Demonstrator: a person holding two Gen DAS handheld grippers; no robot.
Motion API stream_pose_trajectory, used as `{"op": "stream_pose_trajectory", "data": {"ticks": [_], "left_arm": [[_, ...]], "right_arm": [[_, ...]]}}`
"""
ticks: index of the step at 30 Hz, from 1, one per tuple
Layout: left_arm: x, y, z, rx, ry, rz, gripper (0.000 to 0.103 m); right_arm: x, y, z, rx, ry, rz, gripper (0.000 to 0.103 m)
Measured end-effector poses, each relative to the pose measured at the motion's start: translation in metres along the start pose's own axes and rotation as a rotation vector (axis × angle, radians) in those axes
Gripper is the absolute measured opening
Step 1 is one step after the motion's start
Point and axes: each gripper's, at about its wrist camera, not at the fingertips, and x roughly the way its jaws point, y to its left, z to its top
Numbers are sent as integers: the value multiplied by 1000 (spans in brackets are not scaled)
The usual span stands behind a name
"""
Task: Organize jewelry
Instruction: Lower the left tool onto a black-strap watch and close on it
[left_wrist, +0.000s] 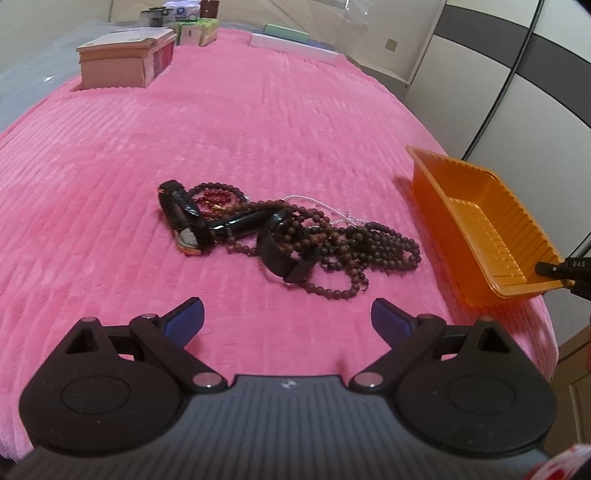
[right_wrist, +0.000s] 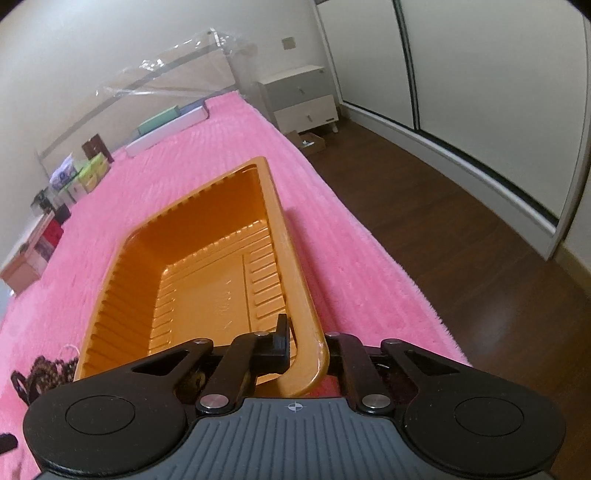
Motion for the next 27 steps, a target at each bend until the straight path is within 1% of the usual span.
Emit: {"op": "stream_pose_trajectory", "data": {"ticks": [5,12,13,14,19,21,23,25,27], "left_arm": [[-5,17,-2,-18,-20,21,96],[-4,47,7,19,-66,63,93],[-2,50,10,25,-67,62,91],[0,54,13,30,-70,62,88],[7,68,28,66,-101,68,81],[14,71,33,71,-95,63,73],[20,73,35,56,-91,47,58],[27,72,38,40,-96,32,50],[33,69,41,31,-106,31,45]], "right_arm": [[-13,24,2,-123,-22,-42,5],[-21,64,-1,-328,-66,-119,5],[-21,69,-3,-354,-75,-132,5],[-22,74,-4,-376,-81,-143,5],[-18,93,-11,-454,-97,-174,5],[-17,98,-12,-476,-103,-173,5],[-13,102,-11,-489,-106,-168,5],[-10,105,-11,-500,-108,-169,5],[-6,108,-11,-511,-111,-173,5]]}}
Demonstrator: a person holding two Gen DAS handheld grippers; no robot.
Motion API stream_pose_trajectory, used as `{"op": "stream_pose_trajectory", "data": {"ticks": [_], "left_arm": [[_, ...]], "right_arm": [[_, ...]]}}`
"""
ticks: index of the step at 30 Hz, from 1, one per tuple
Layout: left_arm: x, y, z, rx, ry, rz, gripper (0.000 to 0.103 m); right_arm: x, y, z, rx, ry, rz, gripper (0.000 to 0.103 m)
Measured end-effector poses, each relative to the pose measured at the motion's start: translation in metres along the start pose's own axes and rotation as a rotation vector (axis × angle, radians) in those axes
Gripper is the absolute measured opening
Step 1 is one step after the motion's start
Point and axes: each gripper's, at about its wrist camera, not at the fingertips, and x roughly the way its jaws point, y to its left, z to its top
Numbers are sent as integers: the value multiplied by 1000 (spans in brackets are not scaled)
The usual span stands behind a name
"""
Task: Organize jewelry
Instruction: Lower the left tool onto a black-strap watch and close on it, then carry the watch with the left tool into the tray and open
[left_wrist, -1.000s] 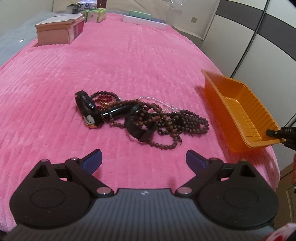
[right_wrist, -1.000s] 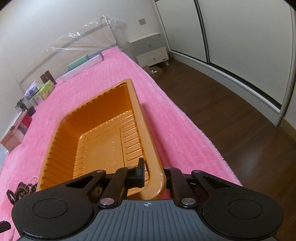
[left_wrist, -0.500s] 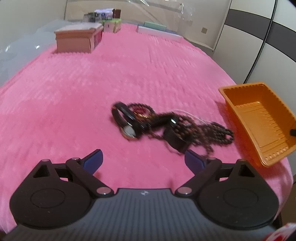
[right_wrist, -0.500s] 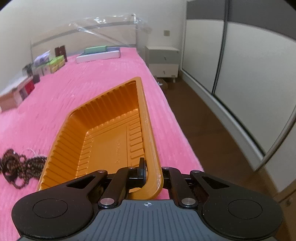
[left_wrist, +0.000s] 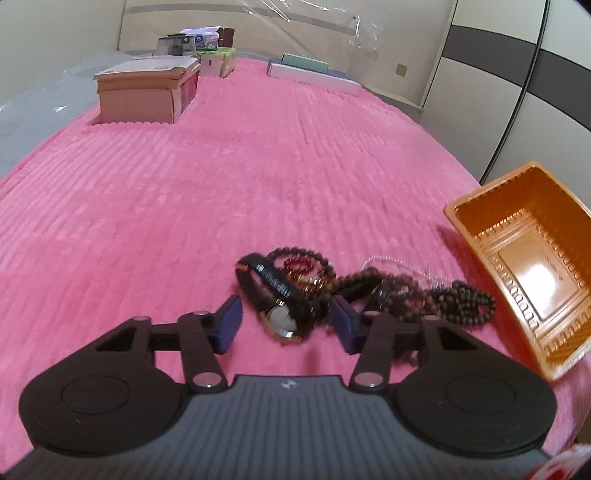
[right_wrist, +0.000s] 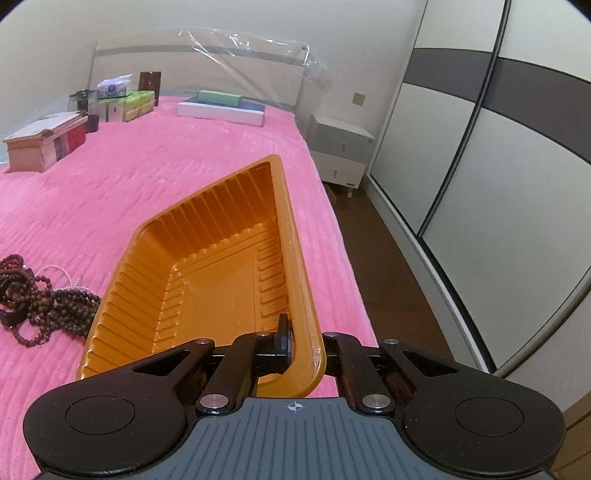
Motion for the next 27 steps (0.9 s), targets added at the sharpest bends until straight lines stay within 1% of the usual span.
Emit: {"op": "stream_pose_trajectory", "data": {"ticks": [3,5,6,7,11,12,20,24,27], "left_arm": [[15,-2,4,-15,19,16,39],[23,-1,5,-17,38,33,31],[26,-1,5,-16,47,38,31],[28,-1,5,-16,51,37,30],[28,1,7,-11,63,21,16],[26,-1,9,2,65,21,14],[0,-8,26,98,34,30,12],[-16,-24,37,137,1,-3,12],[-27,-47,45,164,-20,-69,12]], "right_arm": [[-1,3,0,-12,-3,-7,5],[1,6,2,-17,-4,-11,5],[-3,4,-4,-17,-6,-11,5],[-3,4,-4,-21,-8,-13,5],[-3,2,-4,-18,-8,-13,5],[-4,1,-6,-16,-8,-12,5],[-6,2,-7,-19,-11,-12,5],[-6,2,-8,-16,-10,-11,5],[-6,1,-8,-16,-12,-10,5]]}}
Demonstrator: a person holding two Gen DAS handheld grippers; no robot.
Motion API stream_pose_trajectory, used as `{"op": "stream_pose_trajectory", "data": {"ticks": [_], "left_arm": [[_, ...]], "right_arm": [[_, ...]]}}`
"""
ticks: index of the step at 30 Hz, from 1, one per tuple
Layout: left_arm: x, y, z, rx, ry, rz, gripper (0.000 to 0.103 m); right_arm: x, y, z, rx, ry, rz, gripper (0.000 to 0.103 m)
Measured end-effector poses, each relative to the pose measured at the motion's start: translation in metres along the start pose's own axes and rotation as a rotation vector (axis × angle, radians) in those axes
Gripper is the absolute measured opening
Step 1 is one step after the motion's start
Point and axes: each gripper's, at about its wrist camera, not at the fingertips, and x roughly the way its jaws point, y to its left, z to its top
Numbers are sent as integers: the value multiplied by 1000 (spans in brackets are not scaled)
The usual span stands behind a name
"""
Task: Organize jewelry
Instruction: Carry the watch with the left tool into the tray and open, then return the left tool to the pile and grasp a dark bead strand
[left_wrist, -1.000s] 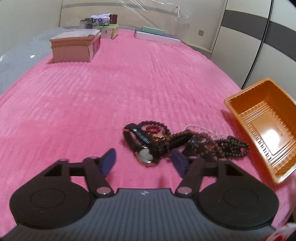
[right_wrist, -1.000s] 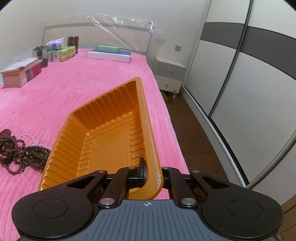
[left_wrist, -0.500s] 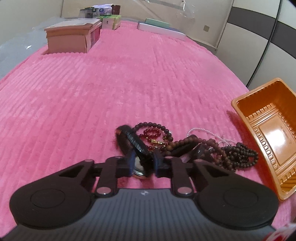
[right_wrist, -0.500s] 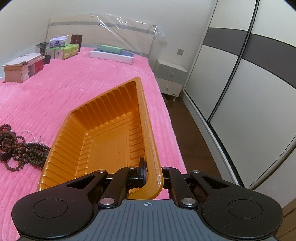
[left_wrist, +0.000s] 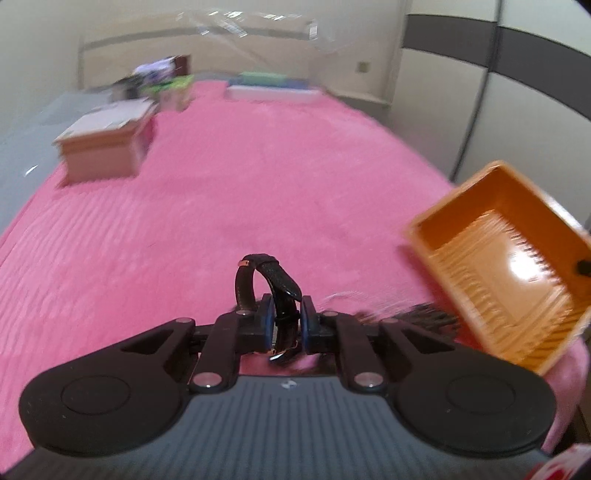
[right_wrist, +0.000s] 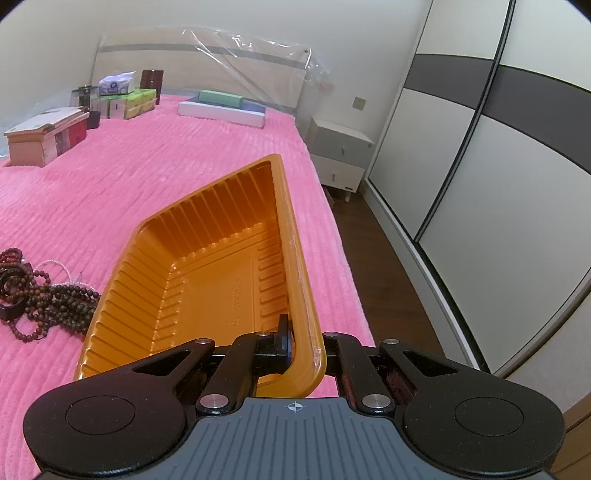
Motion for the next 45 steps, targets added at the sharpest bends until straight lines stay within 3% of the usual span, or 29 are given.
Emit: {"op": "stream_pose_trajectory", "data": {"ticks": [6,12,21,24,29,33,39,45], "left_arm": [[9,-71,17,51,-11,-205,12],[42,-141,14,115,42,-337,12],[74,-183,-4,168,132,-398,13],[70,-182,-9,155,113,-405,29],[42,-157,-15,142,48,-334,36],[19,-118,-34,127,13,-194,39],[11,-61,-63,61,27,17,40],[23,-30,-66,-9,36,68,40]], "right_arm": [[0,0,0,4,0,1,5],[1,-3,-1,14,5,7,5],[2,-5,1,30,8,11,5],[2,-3,0,32,10,16,5],[2,-3,-1,35,7,11,5],[2,-4,-2,36,7,11,5],[2,-4,-4,44,8,10,5],[1,-2,-5,45,14,3,5]]}}
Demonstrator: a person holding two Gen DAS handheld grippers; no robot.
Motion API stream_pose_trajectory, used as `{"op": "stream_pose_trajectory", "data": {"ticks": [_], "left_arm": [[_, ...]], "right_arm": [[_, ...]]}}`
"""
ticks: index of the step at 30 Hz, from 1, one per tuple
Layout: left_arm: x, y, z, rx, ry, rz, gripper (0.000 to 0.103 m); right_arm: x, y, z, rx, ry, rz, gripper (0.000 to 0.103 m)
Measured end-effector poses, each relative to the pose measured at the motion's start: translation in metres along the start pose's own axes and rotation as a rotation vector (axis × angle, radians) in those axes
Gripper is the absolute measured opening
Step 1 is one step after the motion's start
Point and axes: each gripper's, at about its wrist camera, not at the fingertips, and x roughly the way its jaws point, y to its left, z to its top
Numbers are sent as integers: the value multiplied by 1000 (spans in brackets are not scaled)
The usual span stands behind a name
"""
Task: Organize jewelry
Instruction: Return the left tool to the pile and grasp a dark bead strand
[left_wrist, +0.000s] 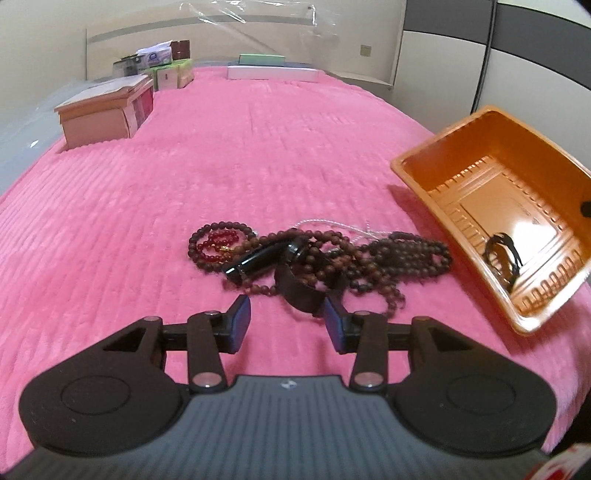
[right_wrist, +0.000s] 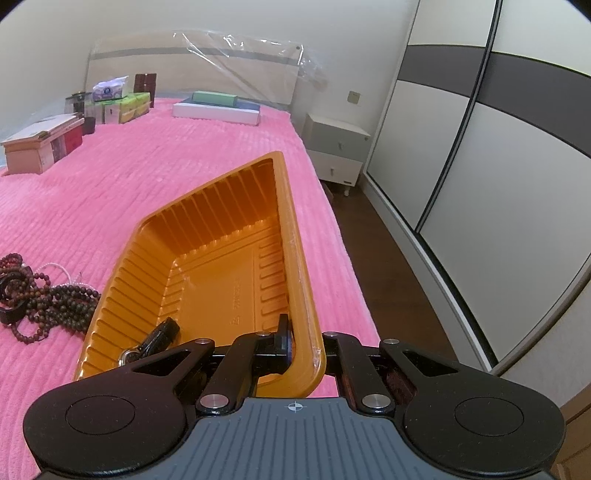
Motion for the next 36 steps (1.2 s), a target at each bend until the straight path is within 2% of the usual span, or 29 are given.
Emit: {"op": "stream_pose_trajectory", "data": {"ticks": [3,5,12,18,22,24,26,28,30,32,35,36], "left_arm": [[10,-4,1,17,5,-15,42],[16,-7,2,34,1,-17,53],[36,-28,1,144,3,26,53],[19,-13,2,101,-42,-3,54],[15,11,6,51,-73,33,53],[21,24,12,29,-57,45,51],[26,31,17,21,-48,45,39],[33,38,22,18,-36,35,36],[43,39,26,55,6,19,32],[48,37,26,86,17,-9,23],[46,27,25,161,11,5,6],[43,23,27,189,10,15,6]], "right_arm": [[0,1,0,-3,2,-2,5],[0,1,0,-1,4,-5,5],[1,1,0,-1,6,-8,5],[3,0,0,-4,6,-7,5],[3,1,0,-7,5,-8,5],[3,0,0,-7,5,-8,5],[3,1,0,-8,6,-10,5],[4,1,-1,-6,8,-12,5],[6,1,-1,-7,13,-17,5],[8,0,-1,-3,16,-20,5],[9,0,-1,-5,18,-25,5],[9,0,-1,-7,18,-24,5]]}}
